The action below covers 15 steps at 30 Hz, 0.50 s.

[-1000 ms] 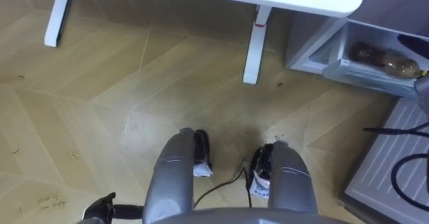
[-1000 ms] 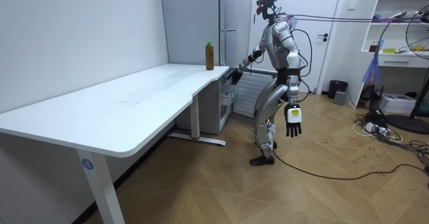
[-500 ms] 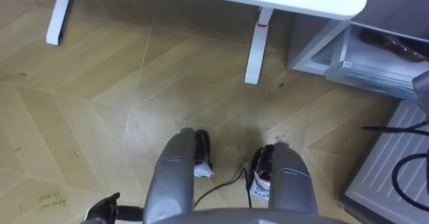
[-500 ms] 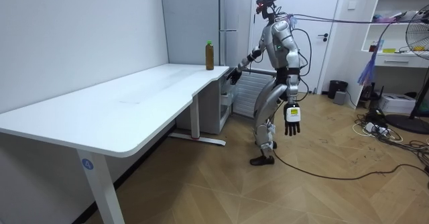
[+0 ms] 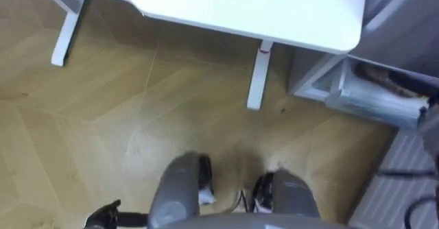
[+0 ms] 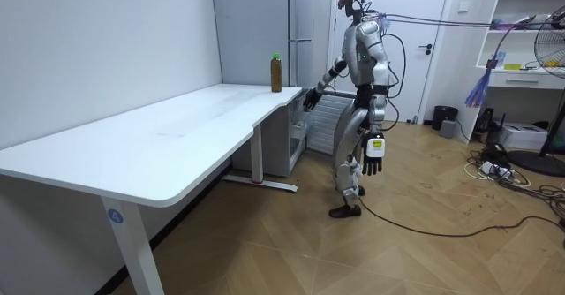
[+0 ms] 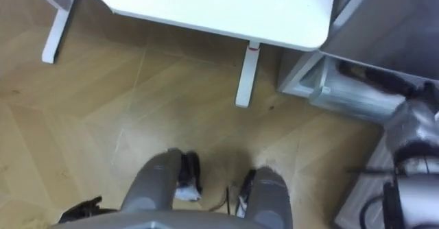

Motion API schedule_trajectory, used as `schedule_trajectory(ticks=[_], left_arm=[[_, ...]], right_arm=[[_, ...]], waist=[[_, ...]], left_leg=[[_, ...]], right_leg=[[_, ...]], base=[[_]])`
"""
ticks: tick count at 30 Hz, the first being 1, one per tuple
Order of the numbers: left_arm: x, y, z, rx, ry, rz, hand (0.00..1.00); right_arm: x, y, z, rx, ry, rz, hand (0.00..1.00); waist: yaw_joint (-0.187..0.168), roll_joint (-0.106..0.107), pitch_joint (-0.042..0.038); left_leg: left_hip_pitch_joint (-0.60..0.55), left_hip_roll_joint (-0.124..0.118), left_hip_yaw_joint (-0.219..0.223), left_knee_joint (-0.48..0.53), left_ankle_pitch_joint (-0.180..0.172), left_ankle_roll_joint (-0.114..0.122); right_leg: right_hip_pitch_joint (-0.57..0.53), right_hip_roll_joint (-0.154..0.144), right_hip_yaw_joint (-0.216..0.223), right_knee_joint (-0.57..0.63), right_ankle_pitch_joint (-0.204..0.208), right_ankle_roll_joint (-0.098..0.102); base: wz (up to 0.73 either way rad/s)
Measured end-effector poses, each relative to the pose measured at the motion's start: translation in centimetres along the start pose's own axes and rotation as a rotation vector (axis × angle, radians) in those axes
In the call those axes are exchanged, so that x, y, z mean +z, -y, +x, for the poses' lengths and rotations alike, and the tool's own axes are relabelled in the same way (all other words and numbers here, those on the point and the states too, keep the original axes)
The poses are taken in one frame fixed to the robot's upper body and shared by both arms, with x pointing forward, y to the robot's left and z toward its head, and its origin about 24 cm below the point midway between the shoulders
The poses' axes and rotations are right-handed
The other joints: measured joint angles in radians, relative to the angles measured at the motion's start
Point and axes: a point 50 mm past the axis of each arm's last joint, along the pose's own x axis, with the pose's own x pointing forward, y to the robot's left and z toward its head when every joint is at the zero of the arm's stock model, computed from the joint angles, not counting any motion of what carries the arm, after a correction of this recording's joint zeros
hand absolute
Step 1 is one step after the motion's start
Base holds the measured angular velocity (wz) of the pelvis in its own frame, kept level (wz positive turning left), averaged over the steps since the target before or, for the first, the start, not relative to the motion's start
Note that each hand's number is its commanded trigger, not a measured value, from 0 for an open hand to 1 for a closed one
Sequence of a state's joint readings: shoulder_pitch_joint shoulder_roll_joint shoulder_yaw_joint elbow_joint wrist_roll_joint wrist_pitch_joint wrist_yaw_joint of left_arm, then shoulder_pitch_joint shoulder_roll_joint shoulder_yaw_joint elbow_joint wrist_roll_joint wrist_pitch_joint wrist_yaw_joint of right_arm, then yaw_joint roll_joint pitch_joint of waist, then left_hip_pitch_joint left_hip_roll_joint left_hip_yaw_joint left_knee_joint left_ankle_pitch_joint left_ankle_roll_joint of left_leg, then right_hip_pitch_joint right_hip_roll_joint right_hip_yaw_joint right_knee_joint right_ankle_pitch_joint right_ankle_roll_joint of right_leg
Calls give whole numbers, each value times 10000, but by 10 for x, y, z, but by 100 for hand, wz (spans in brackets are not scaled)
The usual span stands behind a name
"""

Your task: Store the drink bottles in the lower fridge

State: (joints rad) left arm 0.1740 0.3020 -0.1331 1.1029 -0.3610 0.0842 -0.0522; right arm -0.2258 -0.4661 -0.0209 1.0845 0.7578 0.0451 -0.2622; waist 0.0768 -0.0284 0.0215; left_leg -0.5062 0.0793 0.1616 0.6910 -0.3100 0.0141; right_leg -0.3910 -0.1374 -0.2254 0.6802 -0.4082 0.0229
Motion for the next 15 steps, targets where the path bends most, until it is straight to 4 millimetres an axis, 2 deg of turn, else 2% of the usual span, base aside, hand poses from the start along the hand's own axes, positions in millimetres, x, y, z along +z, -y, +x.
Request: schedule_trajectory(ticks=[2, 3, 5, 6, 8, 11, 15], left_arm=[[-9, -1, -1, 62, -217, -382, 0], [-12, 0, -2, 37, -268, -402, 0], [-22, 3, -2, 3, -567, -463, 0], [-25, 3, -3, 20, -636, -454, 0], [-33, 5, -4, 209, -830, -672, 0], [-36, 10, -3, 285, -853, -1158, 0], [-38, 14, -3, 458, -869, -1596, 0]], right_arm=[[-45, 8, -6, 140, -1027, -498, 0], [-54, 11, -8, 137, -1290, -639, 0], [-94, 24, -19, 129, -2332, -1426, 0], [-104, 27, -22, 138, -2623, -1573, 0], [-139, 34, -36, 152, -3580, -1853, 0], [-168, 46, -51, 341, -4302, -2685, 0], [-187, 48, -62, 627, -4683, -4025, 0]], waist=[[-31, -61, -110], [-3, -38, -122], [-118, 120, -212], [-137, 130, -230], [-206, 105, -213], [-324, 214, -221], [-425, 195, -220]], left_leg=[[666, -32, 14, -405, -26, -30], [837, -36, 18, -509, -26, -32], [1564, -43, 33, -993, -21, -42], [1763, -59, 43, -1109, -18, -46], [2452, -157, 80, -1572, 12, -95], [3042, -249, 55, -2010, 28, -107], [3472, -277, 246, -2358, 30, -112]], right_leg=[[726, 38, -61, -475, 51, 55], [923, 50, -89, -629, 94, 67], [1777, 160, -195, -1409, 328, 126], [1992, 173, -197, -1563, 356, 147], [2694, 190, -211, -2135, 474, 196], [3402, 243, -238, -2813, 668, 275], [3743, 246, -155, -3254, 809, 316]], base=[[0], [0], [0], [0], [-4], [-2], [-15]])
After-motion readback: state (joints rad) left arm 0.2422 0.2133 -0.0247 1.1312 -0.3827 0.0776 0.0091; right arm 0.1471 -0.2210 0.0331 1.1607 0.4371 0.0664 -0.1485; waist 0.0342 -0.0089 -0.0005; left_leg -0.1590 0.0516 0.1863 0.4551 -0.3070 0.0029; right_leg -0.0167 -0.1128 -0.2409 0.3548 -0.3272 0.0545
